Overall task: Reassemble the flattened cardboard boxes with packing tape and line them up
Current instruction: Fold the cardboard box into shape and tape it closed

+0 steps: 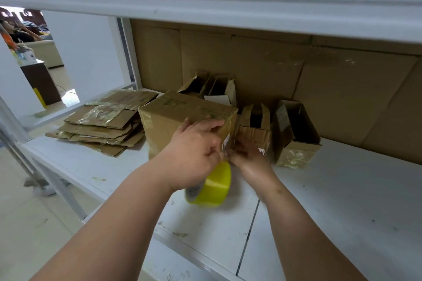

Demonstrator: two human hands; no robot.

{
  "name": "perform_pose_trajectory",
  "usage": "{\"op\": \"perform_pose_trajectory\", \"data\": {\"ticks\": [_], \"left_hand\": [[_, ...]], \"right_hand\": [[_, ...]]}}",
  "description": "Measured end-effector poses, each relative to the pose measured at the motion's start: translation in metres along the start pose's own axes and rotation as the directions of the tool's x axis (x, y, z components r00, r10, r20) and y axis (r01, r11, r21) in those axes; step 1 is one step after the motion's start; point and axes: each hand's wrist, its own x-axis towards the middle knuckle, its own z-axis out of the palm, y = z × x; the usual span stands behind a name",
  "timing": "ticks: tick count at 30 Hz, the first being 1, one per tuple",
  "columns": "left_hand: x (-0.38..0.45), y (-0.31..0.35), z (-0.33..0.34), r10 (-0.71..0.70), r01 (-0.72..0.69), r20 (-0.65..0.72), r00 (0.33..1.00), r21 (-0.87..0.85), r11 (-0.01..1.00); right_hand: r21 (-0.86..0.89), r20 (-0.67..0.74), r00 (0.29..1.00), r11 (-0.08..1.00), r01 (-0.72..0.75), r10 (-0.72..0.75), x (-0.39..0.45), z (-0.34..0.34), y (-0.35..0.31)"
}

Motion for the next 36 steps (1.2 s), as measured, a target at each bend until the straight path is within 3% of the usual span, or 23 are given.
{"op": "perform_pose_trajectory", "data": {"ticks": [6,10,17,23,31,36], "left_hand": [[-0.002,-0.017,-0.001,-0.017,0.002,-0.111,0.994,-0.126,0.992],[-0.003,-0.025,-0.006,-0.074,0.051,-0.132,0.989,-0.168,0.984],[-0.007,-0.041,0.0,-0.209,0.141,-0.227,0.951,-0.282,0.949],[-0.006,-0.04,0.007,-0.264,0.103,-0.251,0.931,-0.512,0.853],[-0.003,-0.052,0.0,-0.255,0.058,-0.238,0.937,-0.614,0.787],[-0.01,-0.05,0.008,-0.302,0.047,-0.303,0.904,-0.632,0.774]], "right_hand": [[-0.007,0.017,1.0,1.0,-0.017,0.017,0.019,-0.001,0.007],[-0.018,-0.045,0.997,0.998,-0.059,0.058,0.031,-0.009,0.009],[0.036,0.137,0.988,0.996,-0.08,0.074,0.038,0.011,0.007],[-0.134,0.048,0.999,0.991,-0.008,0.014,0.04,0.021,0.012],[-0.388,-0.086,0.993,0.921,0.043,-0.083,0.004,0.016,0.006],[-0.382,-0.154,0.983,0.924,0.034,-0.1,-0.007,0.019,0.008]]}}
